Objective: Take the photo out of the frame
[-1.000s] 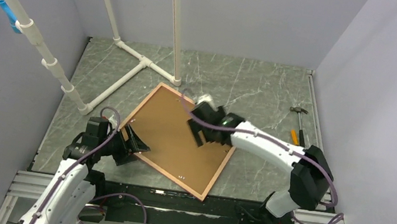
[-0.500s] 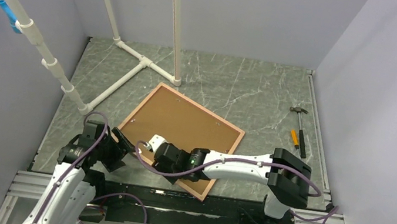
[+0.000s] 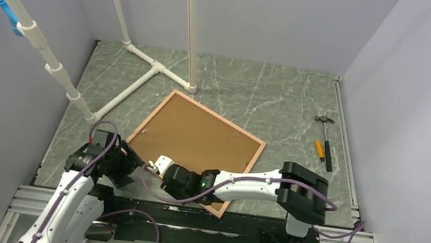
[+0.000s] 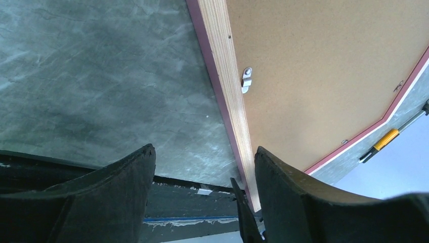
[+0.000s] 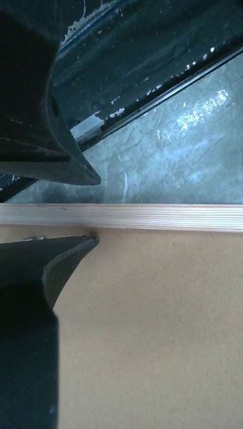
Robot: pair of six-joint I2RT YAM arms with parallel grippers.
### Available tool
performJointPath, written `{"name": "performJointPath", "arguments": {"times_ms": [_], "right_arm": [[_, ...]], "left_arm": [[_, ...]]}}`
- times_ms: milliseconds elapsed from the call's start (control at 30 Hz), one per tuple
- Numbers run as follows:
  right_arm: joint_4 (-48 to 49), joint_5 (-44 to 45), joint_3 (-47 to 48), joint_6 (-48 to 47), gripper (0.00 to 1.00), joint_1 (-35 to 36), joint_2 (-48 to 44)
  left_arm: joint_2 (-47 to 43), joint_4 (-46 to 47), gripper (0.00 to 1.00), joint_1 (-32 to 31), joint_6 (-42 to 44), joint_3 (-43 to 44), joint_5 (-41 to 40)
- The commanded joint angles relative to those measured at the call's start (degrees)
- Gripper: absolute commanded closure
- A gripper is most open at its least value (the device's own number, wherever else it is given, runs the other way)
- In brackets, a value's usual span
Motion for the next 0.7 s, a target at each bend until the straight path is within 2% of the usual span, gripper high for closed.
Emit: {"name": "performJointPath", "arguments": {"times_ms": [0, 133, 233, 300, 467, 667], "right_arm": [[2.43, 0.70, 0.91, 0.22, 0.58, 0.61, 2.60], [1.75, 2.81, 1.69, 0.18, 0.72, 1.48, 3.96], [-0.11, 5.35, 3.73, 0.41, 0.82, 2.45, 4.32], [-1.51, 5.48, 5.25, 0.58, 1.00, 2.43, 4.62], [-2.26, 3.90, 6.74, 0.95, 1.00, 2.51, 2.59], [0.29, -1.96, 5.34, 1.19, 1.00, 1.63, -3.79]], "left_arm": [[0.72, 2.80, 0.27, 0.27, -0.57, -0.49, 2.74], [1.04, 4.79, 0.32, 0.33, -1.67, -1.81, 5.74], [0.35, 6.94, 0.26, 0.33, -2.58, -3.14, 7.33], [-0.59, 9.05, 0.22, 0.34, -3.18, -4.17, 8.68], [-2.48, 9.69, 0.18, 0.40, -4.66, -5.34, 10.00], [-6.89, 9.25, 0.19, 0.42, -4.65, -4.76, 10.92]]}}
